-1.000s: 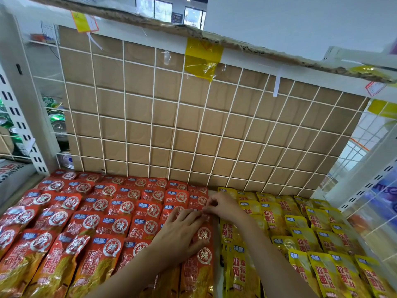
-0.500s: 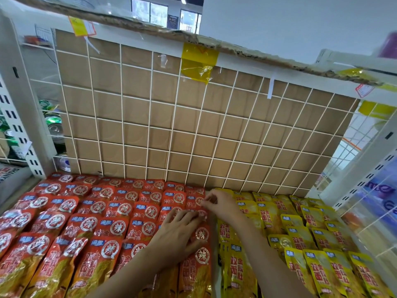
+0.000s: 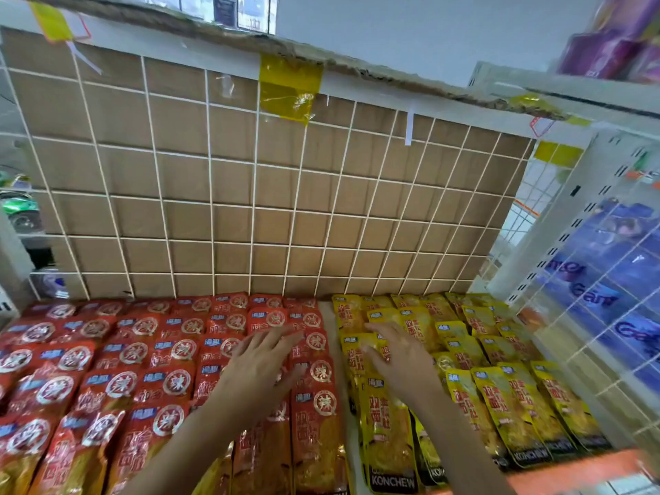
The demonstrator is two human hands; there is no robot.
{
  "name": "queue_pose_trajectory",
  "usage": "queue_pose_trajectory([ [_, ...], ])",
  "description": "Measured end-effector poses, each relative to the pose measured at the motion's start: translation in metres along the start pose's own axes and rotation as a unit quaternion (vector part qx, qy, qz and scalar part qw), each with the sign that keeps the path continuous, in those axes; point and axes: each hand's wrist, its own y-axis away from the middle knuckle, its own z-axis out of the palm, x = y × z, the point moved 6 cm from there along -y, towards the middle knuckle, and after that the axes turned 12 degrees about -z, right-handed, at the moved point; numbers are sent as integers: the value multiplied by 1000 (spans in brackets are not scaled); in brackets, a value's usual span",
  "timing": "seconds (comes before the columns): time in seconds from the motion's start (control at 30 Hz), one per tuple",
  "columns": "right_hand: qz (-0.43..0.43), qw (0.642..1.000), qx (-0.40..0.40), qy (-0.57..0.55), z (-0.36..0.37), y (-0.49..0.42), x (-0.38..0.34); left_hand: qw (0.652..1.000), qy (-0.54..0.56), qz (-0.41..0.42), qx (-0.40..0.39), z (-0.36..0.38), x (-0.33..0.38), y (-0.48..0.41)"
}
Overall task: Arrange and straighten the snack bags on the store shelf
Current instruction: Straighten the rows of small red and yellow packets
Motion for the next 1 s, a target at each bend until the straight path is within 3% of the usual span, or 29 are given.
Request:
queue_pose_trajectory([
  [0.63, 10, 993, 82, 90, -32, 65, 33, 1000, 0, 10, -25, 1, 24, 3],
  [0.8, 9, 997, 43, 65, -34, 55, 57, 999, -1, -16, -36, 9, 48, -9],
  [1.0, -52, 997, -24, 49, -31, 37, 75, 997, -17, -50, -64, 27, 73, -28],
])
